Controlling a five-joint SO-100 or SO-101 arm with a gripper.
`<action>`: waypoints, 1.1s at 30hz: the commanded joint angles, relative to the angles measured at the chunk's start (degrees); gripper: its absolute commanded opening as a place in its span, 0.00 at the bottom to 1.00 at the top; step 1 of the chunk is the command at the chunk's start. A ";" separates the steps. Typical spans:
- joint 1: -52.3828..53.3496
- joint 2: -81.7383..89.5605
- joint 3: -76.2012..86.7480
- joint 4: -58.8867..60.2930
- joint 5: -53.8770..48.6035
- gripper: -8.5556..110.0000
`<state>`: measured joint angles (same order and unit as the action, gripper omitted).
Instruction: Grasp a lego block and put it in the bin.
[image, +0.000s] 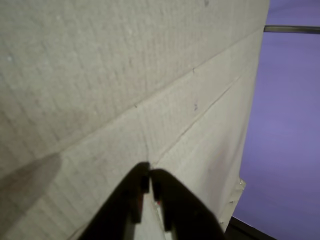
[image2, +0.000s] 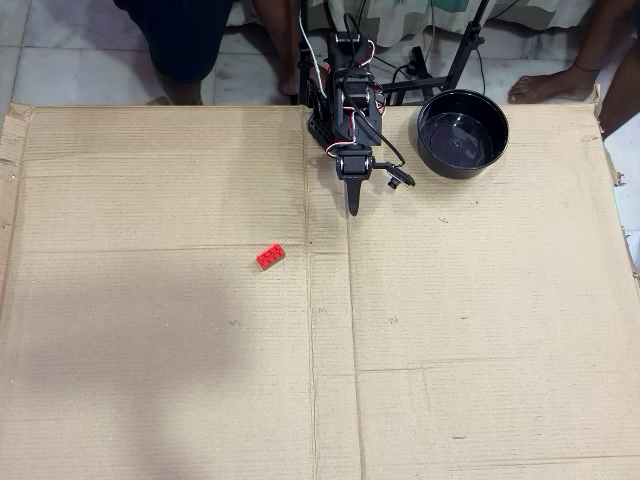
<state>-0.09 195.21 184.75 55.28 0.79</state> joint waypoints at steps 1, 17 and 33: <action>0.97 0.97 0.88 -0.09 0.18 0.08; 0.97 0.70 0.18 -0.09 0.18 0.08; 2.02 -17.84 -18.98 0.26 4.13 0.08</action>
<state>1.58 181.32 171.39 55.81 2.90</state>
